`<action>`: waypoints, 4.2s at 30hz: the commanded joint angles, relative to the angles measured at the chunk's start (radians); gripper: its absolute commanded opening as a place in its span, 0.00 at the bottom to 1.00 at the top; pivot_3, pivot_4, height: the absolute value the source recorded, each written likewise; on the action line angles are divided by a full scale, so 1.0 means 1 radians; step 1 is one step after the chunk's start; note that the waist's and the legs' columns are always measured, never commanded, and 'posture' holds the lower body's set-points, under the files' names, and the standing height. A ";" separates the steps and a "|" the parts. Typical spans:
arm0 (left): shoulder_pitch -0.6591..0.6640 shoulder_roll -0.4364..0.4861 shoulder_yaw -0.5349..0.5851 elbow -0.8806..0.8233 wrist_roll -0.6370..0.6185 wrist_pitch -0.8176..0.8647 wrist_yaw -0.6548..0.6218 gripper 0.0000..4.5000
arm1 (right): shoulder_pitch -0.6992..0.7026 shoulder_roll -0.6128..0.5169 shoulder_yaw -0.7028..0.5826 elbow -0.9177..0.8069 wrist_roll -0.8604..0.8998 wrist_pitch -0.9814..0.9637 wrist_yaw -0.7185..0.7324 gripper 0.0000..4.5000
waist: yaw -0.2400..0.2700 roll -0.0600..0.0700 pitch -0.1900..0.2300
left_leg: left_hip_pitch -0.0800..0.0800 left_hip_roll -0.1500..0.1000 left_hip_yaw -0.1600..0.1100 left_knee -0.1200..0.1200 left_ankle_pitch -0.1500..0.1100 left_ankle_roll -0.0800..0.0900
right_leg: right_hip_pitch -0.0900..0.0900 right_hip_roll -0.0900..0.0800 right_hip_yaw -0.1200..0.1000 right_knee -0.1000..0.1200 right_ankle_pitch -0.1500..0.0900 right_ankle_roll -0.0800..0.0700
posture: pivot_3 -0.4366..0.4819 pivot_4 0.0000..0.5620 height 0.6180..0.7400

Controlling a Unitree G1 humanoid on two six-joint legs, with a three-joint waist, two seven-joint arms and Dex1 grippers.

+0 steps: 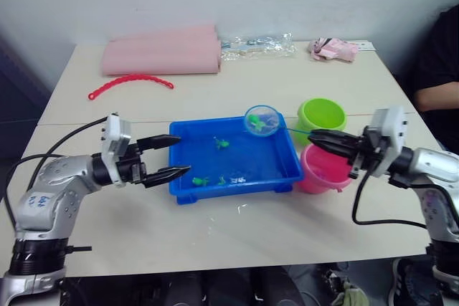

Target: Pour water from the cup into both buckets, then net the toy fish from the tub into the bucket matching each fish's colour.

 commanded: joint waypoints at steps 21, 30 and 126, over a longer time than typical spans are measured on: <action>-0.150 -0.136 -0.086 0.007 0.056 -0.091 0.092 1.00 | -0.133 -0.183 0.025 0.532 -0.463 -0.644 -0.204 0.00 | -0.003 0.000 0.000 | 0.000 -0.001 0.001 0.002 0.001 0.000 | 0.000 0.001 0.001 -0.001 0.000 0.001 | 0.48 0.27 1.00; -0.140 -0.150 -0.089 -0.001 0.048 -0.100 0.089 1.00 | -0.150 -0.303 0.113 0.652 -0.713 -1.002 -0.330 0.00 | 0.000 0.001 0.001 | 0.000 -0.001 0.001 0.005 0.001 0.000 | 0.000 0.001 0.002 -0.001 0.000 0.001 | 0.48 0.27 1.00; 0.038 0.025 0.082 -0.004 -0.039 -0.101 0.005 1.00 | -0.235 -0.028 0.167 0.299 -0.126 -0.103 0.230 0.00 | -0.006 0.003 0.001 | -0.001 0.001 0.002 0.005 -0.003 0.002 | 0.000 -0.003 0.002 0.001 0.000 0.001 | 0.48 0.27 1.00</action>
